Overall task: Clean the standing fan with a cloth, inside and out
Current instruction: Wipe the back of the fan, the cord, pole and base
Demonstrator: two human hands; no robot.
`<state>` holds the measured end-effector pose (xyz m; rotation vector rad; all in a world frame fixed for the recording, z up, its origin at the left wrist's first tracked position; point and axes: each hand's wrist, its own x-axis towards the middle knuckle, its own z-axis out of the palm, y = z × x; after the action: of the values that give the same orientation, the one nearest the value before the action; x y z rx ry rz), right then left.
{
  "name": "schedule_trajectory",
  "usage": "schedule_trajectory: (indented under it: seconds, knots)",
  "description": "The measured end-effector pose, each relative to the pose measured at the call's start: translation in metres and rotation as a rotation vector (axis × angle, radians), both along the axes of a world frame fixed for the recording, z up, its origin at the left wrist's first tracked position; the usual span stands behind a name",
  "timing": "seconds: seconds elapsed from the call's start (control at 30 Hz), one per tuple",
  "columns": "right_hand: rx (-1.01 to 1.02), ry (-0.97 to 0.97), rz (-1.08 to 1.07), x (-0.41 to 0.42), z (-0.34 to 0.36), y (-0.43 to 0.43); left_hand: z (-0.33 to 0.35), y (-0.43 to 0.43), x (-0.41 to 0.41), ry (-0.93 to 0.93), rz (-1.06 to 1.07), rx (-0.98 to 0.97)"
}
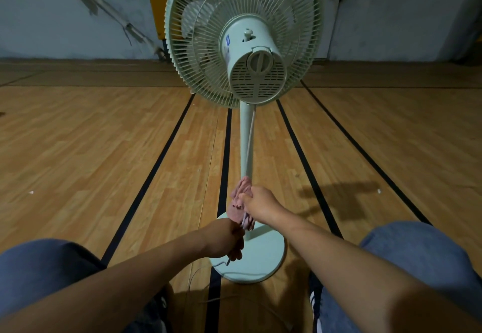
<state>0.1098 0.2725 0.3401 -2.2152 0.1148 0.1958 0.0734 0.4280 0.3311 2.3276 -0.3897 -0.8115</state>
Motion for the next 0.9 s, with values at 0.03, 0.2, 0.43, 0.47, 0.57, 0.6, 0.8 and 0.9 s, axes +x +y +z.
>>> schedule_trajectory:
  seconds: [0.03, 0.2, 0.43, 0.47, 0.57, 0.6, 0.8, 0.9]
  knots:
    - [0.005, -0.003, -0.003, 0.001, 0.003, 0.000, 0.000, 0.001, 0.001, 0.001, 0.003, 0.001]
    - [0.085, -0.123, -0.088, 0.014, 0.034, 0.001, 0.001, 0.006, -0.002, 0.023, 0.010, -0.021]
    - [0.249, -0.387, -0.196, 0.035, 0.089, 0.000, -0.001, 0.004, -0.006, 0.036, -0.063, 0.001]
    - [0.245, -0.428, -0.212, 0.040, 0.096, 0.000, -0.003, 0.005, -0.006, 0.024, -0.071, 0.009]
    - [0.226, -0.515, -0.224, 0.051, 0.110, -0.001, -0.004, 0.005, -0.007, 0.001, -0.094, 0.022]
    - [0.225, -0.525, -0.221, 0.054, 0.111, -0.001, -0.005, 0.005, -0.007, 0.001, -0.094, 0.024]
    - [0.138, -0.457, -0.153, 0.050, 0.090, -0.004, -0.004, 0.006, -0.006, -0.026, -0.106, 0.018]
    - [0.089, -0.404, -0.120, 0.040, 0.075, -0.006, -0.003, 0.005, -0.009, -0.056, -0.103, 0.026]
